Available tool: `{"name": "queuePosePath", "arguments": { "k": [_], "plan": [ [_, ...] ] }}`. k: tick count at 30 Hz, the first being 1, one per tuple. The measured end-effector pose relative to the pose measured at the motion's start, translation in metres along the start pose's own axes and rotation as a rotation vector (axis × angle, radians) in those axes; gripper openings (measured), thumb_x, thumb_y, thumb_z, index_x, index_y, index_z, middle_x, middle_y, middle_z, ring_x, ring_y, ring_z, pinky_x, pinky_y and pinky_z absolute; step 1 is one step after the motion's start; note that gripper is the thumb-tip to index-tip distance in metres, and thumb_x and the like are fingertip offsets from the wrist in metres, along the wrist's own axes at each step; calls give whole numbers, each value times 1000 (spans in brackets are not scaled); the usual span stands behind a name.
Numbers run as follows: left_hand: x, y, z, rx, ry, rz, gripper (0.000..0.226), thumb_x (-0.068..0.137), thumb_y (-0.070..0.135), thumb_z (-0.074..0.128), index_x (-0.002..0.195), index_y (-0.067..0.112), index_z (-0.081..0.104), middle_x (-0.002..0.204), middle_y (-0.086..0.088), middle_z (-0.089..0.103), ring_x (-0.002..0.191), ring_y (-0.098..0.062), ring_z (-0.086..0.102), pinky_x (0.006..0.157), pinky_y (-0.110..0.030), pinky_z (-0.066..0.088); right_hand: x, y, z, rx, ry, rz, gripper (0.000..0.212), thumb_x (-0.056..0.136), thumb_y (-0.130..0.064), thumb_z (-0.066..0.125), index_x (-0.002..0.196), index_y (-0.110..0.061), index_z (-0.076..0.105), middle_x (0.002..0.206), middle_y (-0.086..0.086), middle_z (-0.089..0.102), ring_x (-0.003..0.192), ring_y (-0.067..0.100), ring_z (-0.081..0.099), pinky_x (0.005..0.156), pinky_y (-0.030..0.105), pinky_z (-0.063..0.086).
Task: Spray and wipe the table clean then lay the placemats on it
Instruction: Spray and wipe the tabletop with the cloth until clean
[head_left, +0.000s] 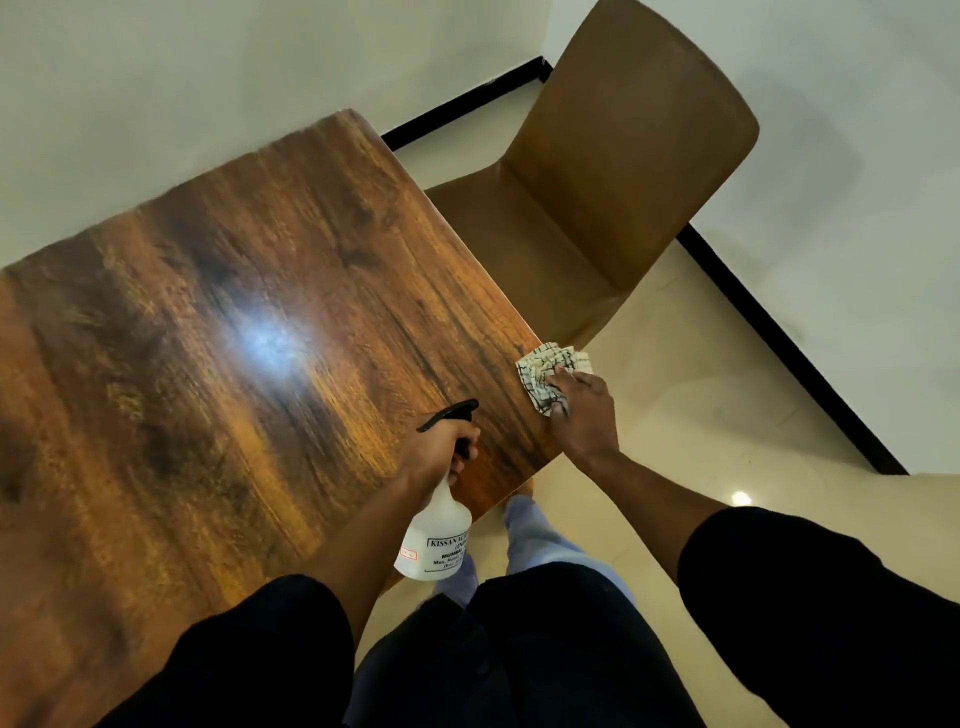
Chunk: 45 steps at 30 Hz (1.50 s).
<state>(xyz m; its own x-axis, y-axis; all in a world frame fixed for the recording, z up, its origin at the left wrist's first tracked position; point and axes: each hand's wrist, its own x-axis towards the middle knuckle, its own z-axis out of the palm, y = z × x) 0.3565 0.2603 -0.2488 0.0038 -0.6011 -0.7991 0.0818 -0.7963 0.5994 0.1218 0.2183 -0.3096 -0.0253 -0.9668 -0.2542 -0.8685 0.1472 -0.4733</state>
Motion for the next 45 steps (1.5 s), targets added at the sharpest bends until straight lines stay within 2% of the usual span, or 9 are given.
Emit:
{"name": "queuePosePath", "arguments": {
  "k": [2, 6, 12, 17, 21, 28, 34, 38, 45],
  "plan": [
    [7, 6, 7, -32, 18, 0, 7, 92, 14, 68, 91, 7, 71, 75, -8, 67, 51, -12, 48, 48, -26, 37, 16, -1, -5, -33, -48, -71, 48, 91, -19, 56, 139, -21, 61, 145, 8, 58, 137, 28, 43, 116, 47, 36],
    [16, 17, 19, -101, 84, 14, 11, 91, 15, 69, 91, 5, 73, 76, -11, 68, 50, -14, 48, 47, -27, 37, 56, -15, -11, -43, -130, -223, 48, 93, -17, 58, 140, -20, 60, 148, 9, 55, 138, 32, 44, 115, 50, 37],
    [29, 36, 41, -172, 173, -2, 13, 92, 14, 68, 96, 3, 72, 75, -9, 66, 52, -13, 48, 48, -25, 36, 99, -30, -14, -12, -201, -247, 47, 97, -22, 63, 144, -26, 56, 149, 13, 48, 134, 29, 45, 113, 41, 41],
    [41, 45, 62, -179, 226, -31, 11, 91, 15, 67, 88, 6, 71, 72, -7, 65, 53, -12, 46, 49, -26, 36, 73, 1, -20, -36, -202, -368, 48, 90, -18, 62, 137, -22, 63, 148, 4, 56, 132, 30, 48, 107, 47, 44],
    [48, 43, 72, -160, 239, -44, 14, 90, 18, 69, 84, 5, 72, 75, -9, 66, 53, -13, 47, 47, -26, 37, 34, 31, -28, -63, -181, -412, 49, 89, -16, 65, 137, -21, 62, 151, 1, 53, 131, 30, 48, 103, 46, 44],
    [55, 52, 85, -176, 293, -5, 15, 90, 12, 67, 86, 1, 76, 74, -14, 67, 49, -14, 47, 44, -25, 37, 68, 31, -28, -65, -237, -495, 49, 86, -14, 69, 134, -17, 65, 147, 3, 57, 126, 33, 53, 101, 49, 48],
    [62, 70, 86, -237, 334, 21, 13, 90, 10, 67, 87, 0, 73, 74, -15, 65, 47, -15, 46, 44, -27, 36, 129, -26, -21, 21, -252, -434, 47, 90, -12, 66, 136, -20, 64, 143, 7, 60, 130, 32, 49, 107, 45, 46],
    [66, 84, 85, -274, 354, 40, 12, 88, 8, 66, 80, 0, 70, 70, -16, 63, 45, -17, 43, 41, -27, 34, 168, -56, -15, 24, -273, -389, 45, 90, -16, 64, 133, -24, 66, 141, 8, 59, 131, 25, 46, 110, 41, 43],
    [65, 89, 84, -266, 349, 71, 14, 89, 9, 65, 81, -1, 70, 72, -16, 64, 48, -17, 45, 44, -28, 36, 139, -37, -32, 22, -275, -459, 44, 92, -11, 64, 136, -17, 64, 147, 4, 57, 129, 28, 48, 109, 41, 44]
  ]
}}
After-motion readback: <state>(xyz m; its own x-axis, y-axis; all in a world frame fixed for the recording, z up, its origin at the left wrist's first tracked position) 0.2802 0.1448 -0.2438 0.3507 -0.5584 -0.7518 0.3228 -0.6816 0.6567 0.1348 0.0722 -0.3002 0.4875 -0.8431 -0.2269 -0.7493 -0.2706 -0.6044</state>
